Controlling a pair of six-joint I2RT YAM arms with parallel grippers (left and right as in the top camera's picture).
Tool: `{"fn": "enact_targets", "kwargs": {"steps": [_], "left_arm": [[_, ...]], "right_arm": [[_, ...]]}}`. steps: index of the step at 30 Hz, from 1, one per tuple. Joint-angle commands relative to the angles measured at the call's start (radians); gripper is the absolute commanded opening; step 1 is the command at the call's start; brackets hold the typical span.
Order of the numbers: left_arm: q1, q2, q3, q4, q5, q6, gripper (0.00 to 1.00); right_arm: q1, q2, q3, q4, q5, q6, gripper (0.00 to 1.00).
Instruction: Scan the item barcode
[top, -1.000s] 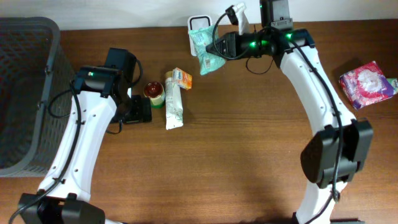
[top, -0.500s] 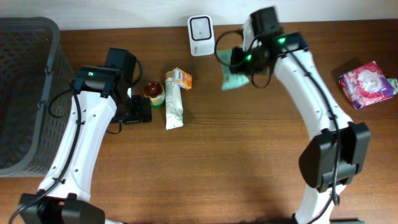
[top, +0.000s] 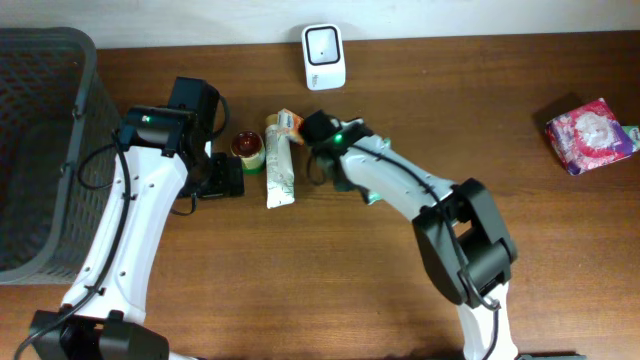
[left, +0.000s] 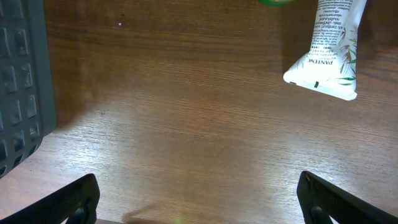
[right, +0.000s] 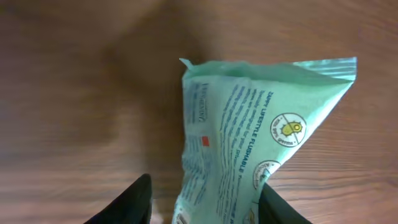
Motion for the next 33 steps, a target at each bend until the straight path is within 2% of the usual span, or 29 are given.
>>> {"fn": "enact_targets", "kwargs": {"steps": [1, 3, 8, 11, 15, 18, 21, 22, 23, 24, 26, 30, 33], "left_arm": [[0.003, -0.015, -0.005, -0.001, -0.007, -0.01, 0.99], [0.003, -0.015, -0.005, -0.001, -0.007, -0.01, 0.99], [0.003, -0.015, -0.005, -0.001, -0.007, -0.01, 0.99], [0.003, -0.015, -0.005, -0.001, -0.007, -0.01, 0.99], [0.003, -0.015, -0.005, -0.001, -0.007, -0.01, 0.99], [0.003, -0.015, -0.005, -0.001, -0.007, -0.01, 0.99], [0.003, -0.015, -0.005, -0.001, -0.007, -0.01, 0.99], [0.003, -0.015, -0.005, -0.001, -0.007, -0.01, 0.99], [0.003, -0.015, -0.005, -0.001, -0.007, -0.01, 0.99], [0.003, -0.015, -0.005, -0.001, -0.007, -0.01, 0.99], [0.003, -0.015, -0.005, -0.001, -0.007, -0.01, 0.99], [0.003, -0.015, -0.005, -0.001, -0.007, -0.01, 0.99], [0.003, -0.015, -0.005, -0.001, -0.007, -0.01, 0.99]], "right_arm": [[0.057, 0.013, 0.029, 0.005, -0.033, 0.008, 0.47], [0.068, 0.013, 0.072, -0.018, -0.034, 0.006, 0.51], [0.06, 0.013, 0.261, -0.172, -0.032, -0.074, 0.51], [0.032, 0.013, 0.272, -0.208, -0.054, -0.092, 0.54], [0.008, 0.013, 0.265, -0.222, -0.153, -0.134, 0.52], [-0.018, 0.013, 0.265, -0.238, -0.156, -0.147, 0.6], [-0.162, 0.013, 0.265, -0.233, -0.469, -0.186, 0.67], [-0.216, 0.013, 0.264, -0.234, -0.623, -0.266, 0.74], [-0.26, 0.013, 0.26, -0.234, -0.755, -0.331, 0.85], [-0.293, 0.013, 0.256, -0.234, -0.839, -0.362, 0.89], [-0.364, 0.013, 0.218, -0.223, -0.946, -0.377, 0.9], [-0.386, 0.013, 0.095, -0.108, -1.042, -0.377, 0.89], [-0.377, 0.013, 0.017, -0.018, -1.053, -0.353, 0.82]]}}
